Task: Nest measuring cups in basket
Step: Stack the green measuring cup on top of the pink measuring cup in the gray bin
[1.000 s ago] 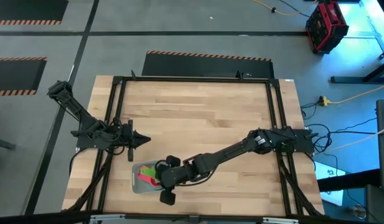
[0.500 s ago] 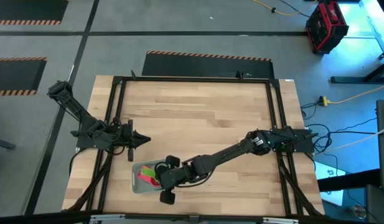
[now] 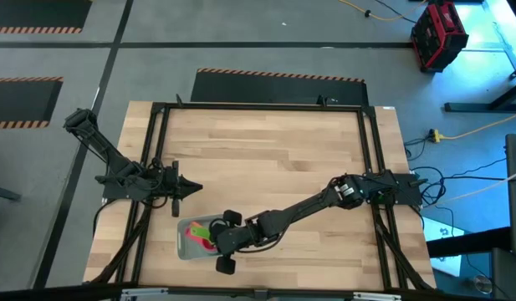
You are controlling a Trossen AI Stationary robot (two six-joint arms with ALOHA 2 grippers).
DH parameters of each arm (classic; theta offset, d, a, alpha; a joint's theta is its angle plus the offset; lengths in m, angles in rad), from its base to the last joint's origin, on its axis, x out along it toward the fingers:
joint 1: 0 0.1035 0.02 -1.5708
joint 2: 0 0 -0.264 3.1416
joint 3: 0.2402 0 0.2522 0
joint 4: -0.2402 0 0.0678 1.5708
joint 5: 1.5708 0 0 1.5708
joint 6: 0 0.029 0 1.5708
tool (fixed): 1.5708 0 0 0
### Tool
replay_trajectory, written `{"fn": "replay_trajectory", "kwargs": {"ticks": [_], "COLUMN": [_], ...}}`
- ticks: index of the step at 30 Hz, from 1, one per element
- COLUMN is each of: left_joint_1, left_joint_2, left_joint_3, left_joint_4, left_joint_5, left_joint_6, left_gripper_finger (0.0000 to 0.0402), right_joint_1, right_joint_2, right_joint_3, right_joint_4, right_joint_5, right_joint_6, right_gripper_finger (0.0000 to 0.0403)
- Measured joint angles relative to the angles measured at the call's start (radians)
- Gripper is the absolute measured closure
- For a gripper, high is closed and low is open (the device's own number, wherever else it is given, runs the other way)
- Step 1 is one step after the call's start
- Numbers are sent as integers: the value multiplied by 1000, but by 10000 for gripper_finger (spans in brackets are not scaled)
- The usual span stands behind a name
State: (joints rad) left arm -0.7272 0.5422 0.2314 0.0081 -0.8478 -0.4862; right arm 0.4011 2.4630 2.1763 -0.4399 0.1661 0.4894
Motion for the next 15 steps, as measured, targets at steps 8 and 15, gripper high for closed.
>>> {"fn": "replay_trajectory", "kwargs": {"ticks": [8,15], "left_joint_1": [0,0], "left_joint_2": [0,0], "left_joint_3": [0,0], "left_joint_4": [0,0], "left_joint_5": [0,0], "left_joint_6": [0,0], "left_gripper_finger": [390,390], "right_joint_1": [0,0], "right_joint_2": [0,0], "right_joint_3": [-4,-4], "right_joint_4": [13,12], "right_joint_5": [2,-2], "right_joint_6": [-1,-1], "right_gripper_finger": [367,362]}}
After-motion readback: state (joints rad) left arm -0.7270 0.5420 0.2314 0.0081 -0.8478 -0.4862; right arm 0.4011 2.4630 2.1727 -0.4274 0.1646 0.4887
